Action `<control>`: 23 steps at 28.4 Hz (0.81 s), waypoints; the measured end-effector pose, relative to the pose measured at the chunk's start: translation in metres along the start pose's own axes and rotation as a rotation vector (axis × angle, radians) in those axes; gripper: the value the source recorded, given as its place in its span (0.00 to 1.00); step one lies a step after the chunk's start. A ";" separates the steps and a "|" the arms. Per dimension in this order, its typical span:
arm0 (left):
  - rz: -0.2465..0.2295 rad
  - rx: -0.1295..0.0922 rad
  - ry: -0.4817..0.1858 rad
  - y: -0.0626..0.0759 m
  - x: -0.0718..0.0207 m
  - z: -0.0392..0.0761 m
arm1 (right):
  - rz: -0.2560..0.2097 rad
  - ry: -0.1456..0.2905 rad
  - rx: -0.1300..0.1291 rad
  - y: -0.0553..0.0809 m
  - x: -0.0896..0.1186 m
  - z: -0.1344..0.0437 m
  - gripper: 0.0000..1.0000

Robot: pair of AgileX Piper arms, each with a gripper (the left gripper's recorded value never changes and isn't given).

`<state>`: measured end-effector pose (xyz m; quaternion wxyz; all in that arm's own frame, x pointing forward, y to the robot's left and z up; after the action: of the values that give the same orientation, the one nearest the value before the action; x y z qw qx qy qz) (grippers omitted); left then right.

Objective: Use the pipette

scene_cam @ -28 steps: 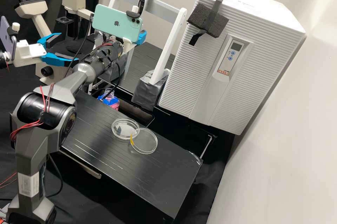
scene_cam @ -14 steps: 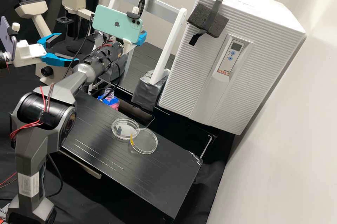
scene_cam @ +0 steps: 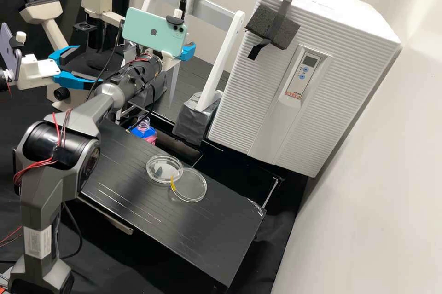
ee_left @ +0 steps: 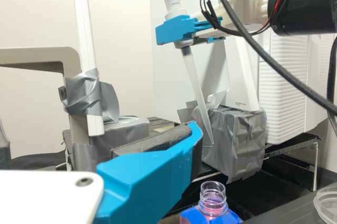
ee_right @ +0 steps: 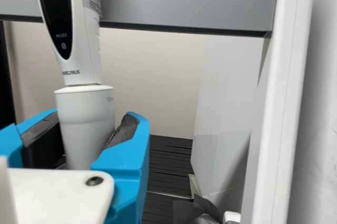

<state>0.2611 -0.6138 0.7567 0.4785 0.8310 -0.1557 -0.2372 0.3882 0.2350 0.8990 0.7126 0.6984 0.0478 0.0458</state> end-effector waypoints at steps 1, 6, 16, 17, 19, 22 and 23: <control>0.000 0.000 0.000 0.000 0.0000 0.000 | 0.000 -0.002 0.009 0.000 0.000 0.000 1.00; 0.000 0.000 0.000 0.000 0.0000 0.000 | 0.000 -0.002 0.009 0.000 0.000 0.000 1.00; 0.000 -0.001 0.000 0.000 0.0000 0.000 | 0.007 -0.011 0.018 -0.003 -0.002 0.004 1.00; 0.000 -0.003 -0.001 0.000 0.0000 0.001 | 0.007 -0.012 0.017 -0.003 -0.003 0.005 1.00; -0.001 -0.009 -0.005 -0.001 0.0000 0.003 | 0.001 -0.009 0.025 -0.004 -0.007 0.006 1.00; -0.001 -0.006 -0.005 -0.001 -0.0001 0.005 | 0.004 0.009 0.021 -0.001 -0.014 0.003 1.00; -0.001 -0.003 0.000 -0.001 -0.0001 0.005 | 0.005 0.015 0.025 0.000 -0.018 0.003 1.00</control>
<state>0.2582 -0.6170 0.7535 0.4796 0.8303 -0.1552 -0.2377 0.3710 0.2295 0.8991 0.7032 0.7072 0.0519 0.0520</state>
